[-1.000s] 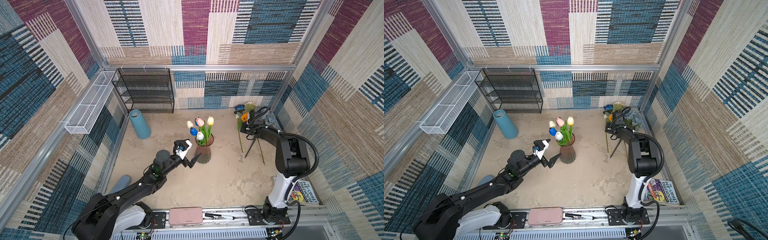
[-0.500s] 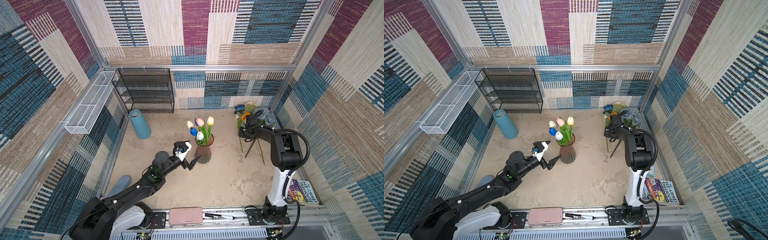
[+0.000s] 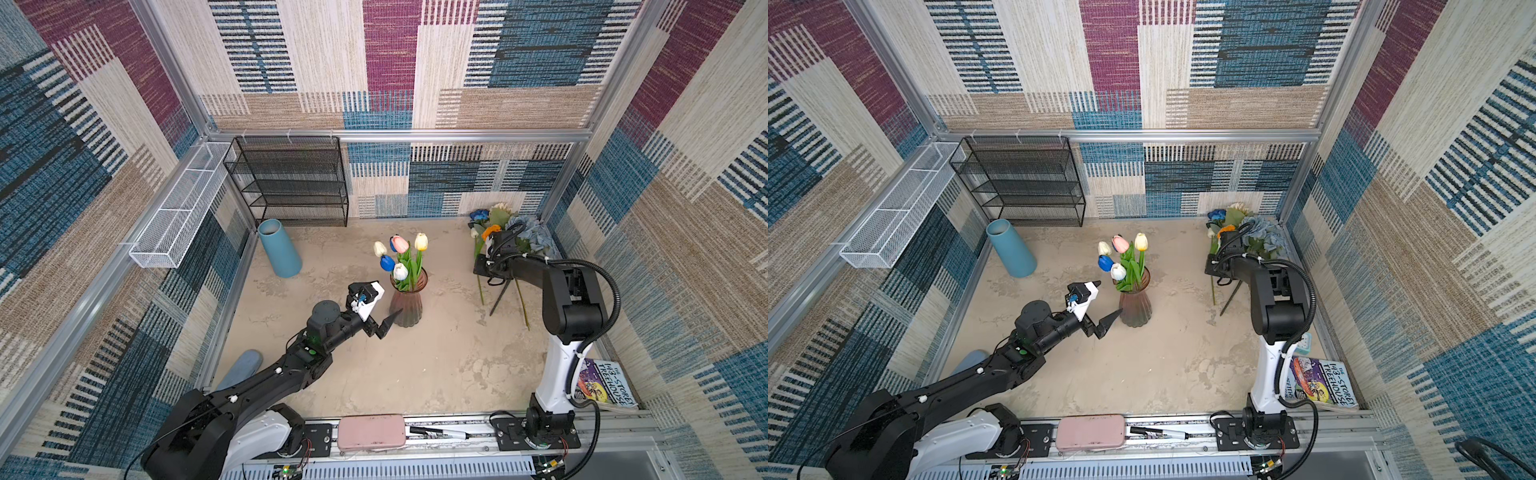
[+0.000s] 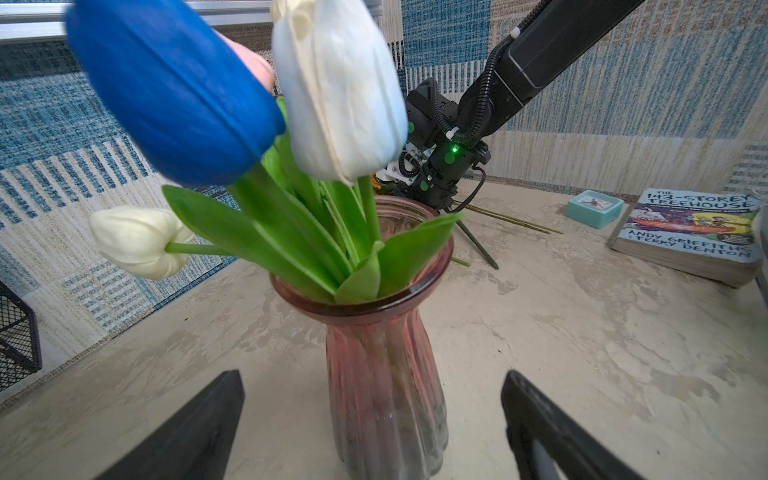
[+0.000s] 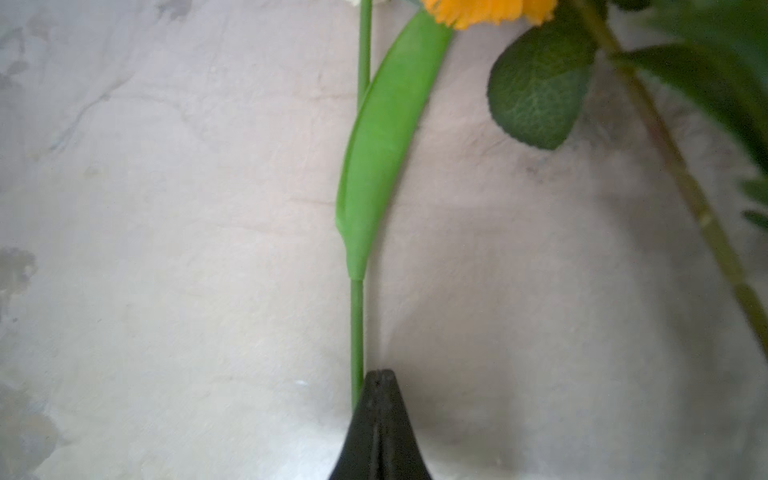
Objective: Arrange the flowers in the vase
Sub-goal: 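Grasp the white tulip stem with the right gripper and lift it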
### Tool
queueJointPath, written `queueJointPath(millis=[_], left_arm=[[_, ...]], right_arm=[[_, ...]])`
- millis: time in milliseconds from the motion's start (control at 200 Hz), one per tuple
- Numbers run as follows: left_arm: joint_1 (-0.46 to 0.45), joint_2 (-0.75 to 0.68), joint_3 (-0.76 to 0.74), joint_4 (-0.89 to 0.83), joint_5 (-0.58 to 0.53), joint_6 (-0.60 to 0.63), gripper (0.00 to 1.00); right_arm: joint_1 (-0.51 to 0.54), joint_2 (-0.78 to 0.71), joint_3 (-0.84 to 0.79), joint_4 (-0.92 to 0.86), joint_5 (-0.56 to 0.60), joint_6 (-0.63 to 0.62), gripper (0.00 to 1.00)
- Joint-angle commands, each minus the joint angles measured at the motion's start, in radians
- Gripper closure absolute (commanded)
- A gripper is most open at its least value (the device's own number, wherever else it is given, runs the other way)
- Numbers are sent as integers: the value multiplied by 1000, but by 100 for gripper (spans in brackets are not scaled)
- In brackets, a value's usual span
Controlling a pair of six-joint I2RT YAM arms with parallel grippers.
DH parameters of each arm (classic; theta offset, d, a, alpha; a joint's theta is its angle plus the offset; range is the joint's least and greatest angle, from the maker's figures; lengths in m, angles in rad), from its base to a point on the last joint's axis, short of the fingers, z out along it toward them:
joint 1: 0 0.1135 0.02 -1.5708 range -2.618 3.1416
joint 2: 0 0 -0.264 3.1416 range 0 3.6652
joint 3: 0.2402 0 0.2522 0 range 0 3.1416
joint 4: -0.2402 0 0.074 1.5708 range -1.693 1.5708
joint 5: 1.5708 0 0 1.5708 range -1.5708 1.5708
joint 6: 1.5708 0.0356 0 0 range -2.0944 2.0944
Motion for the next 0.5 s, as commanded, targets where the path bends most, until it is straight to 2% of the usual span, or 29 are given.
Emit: queueJointPath(millis=[0,250,371,391,441,496], left_arm=[[1,7,9,36,-3,-21,1],[1,13,-10,103,-52,-32,1],[1,9,-10,109,-37,-42,1],[1,6,-11,106,-34,-42,1],[1,0,-11,99,-34,-43,1],[1,-5,-14,96,-35,-41,1]], right_arm=[[5,-37,-21,74,-66,10,100],[19,-117,-72,176,-171,55,100],[24,-148,-66,162,-108,64,100],[23,-152,-68,157,-82,67,95],[23,-147,-50,121,-3,69,73],[22,-106,5,53,62,54,65]])
